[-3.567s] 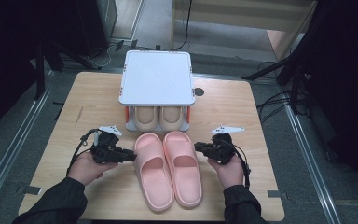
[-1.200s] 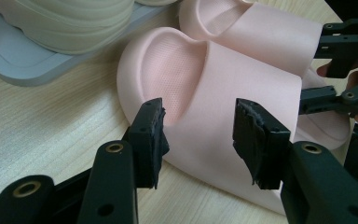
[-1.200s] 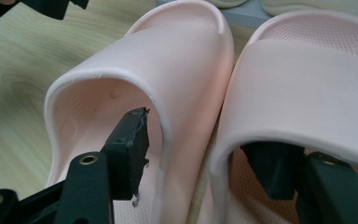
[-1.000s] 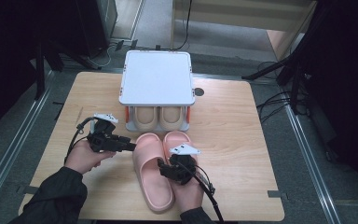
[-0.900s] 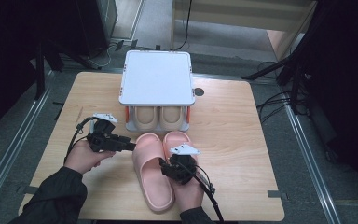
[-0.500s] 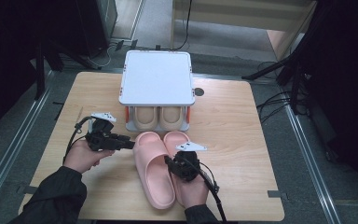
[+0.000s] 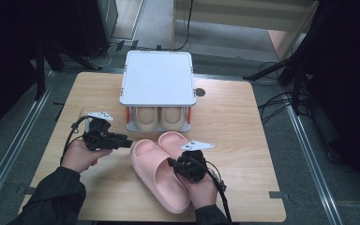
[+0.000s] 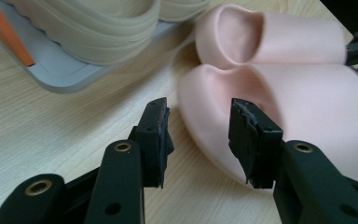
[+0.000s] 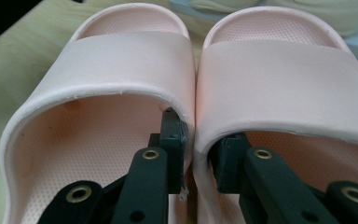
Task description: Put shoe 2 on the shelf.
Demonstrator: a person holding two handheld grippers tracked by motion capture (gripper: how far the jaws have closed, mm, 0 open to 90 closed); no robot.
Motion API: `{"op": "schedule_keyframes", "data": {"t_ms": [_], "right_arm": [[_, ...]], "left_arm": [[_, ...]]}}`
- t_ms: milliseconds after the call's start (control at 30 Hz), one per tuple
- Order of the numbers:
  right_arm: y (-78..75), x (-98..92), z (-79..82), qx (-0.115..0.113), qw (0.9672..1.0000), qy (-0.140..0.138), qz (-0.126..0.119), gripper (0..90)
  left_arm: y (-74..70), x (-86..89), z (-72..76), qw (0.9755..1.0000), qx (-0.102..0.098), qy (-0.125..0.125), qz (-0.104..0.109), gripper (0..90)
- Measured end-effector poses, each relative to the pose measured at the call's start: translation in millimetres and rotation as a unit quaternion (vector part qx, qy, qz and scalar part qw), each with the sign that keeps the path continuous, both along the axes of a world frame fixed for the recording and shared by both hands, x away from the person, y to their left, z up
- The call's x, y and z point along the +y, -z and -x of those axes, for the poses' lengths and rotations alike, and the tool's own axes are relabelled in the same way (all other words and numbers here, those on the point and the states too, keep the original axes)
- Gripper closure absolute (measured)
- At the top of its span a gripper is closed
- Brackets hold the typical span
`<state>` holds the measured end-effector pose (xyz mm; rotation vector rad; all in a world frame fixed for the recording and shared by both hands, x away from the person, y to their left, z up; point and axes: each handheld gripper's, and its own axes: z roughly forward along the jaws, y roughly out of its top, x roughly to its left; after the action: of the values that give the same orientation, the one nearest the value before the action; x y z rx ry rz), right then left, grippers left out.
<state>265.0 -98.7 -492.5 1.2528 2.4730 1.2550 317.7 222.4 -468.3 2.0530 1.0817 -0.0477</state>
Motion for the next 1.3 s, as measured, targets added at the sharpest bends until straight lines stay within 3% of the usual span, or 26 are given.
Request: {"op": "schedule_keyframes", "data": {"t_ms": [133, 300, 400, 533, 667, 933, 1067, 1167, 1300], "right_arm": [[-7.7, -6.0, -1.6, -0.005, 0.9989, -0.046, -0.010, 77.4], [-13.4, -8.6, -7.6, -0.012, 0.9936, -0.112, 0.001, 77.5], [-14.4, -8.1, -11.1, -0.017, 0.9871, -0.159, 0.003, 77.4], [-14.8, -5.6, -17.9, -0.004, 0.9777, -0.210, -0.005, 77.3], [-15.6, -1.3, -27.4, 0.006, 0.9716, -0.236, -0.018, 77.3], [-20.5, 16.7, -46.2, 0.002, 0.9544, -0.298, -0.019, 77.2], [-28.6, 25.8, -50.4, -0.004, 0.9479, -0.318, -0.015, 77.2], [-35.8, 29.3, -55.1, -0.005, 0.9400, -0.340, -0.025, 77.2], [-51.8, 36.1, -59.8, -0.015, 0.9327, -0.360, -0.024, 77.2]], "left_arm": [[-0.9, 7.1, -1.4, 0.9999, 0.006, -0.012, 0.002, 53.2], [-1.1, 15.9, -0.9, 0.9996, 0.005, -0.029, 0.007, 49.7], [-0.8, 21.3, 0.0, 0.9993, 0.002, -0.038, 0.006, 48.1], [-0.9, 28.3, 2.5, 0.9989, -0.001, -0.047, 0.006, 47.6], [-0.4, 35.0, 7.1, 0.9982, -0.003, -0.059, 0.005, 47.3], [1.0, 49.8, 18.8, 0.9966, -0.003, -0.083, 0.002, 45.6], [1.6, 56.3, 25.3, 0.9958, -0.002, -0.092, 0.000, 45.4], [1.7, 60.0, 30.5, 0.9951, -0.003, -0.099, -0.002, 45.1], [2.2, 65.1, 36.2, 0.9943, -0.001, -0.106, -0.001, 45.0]]}}
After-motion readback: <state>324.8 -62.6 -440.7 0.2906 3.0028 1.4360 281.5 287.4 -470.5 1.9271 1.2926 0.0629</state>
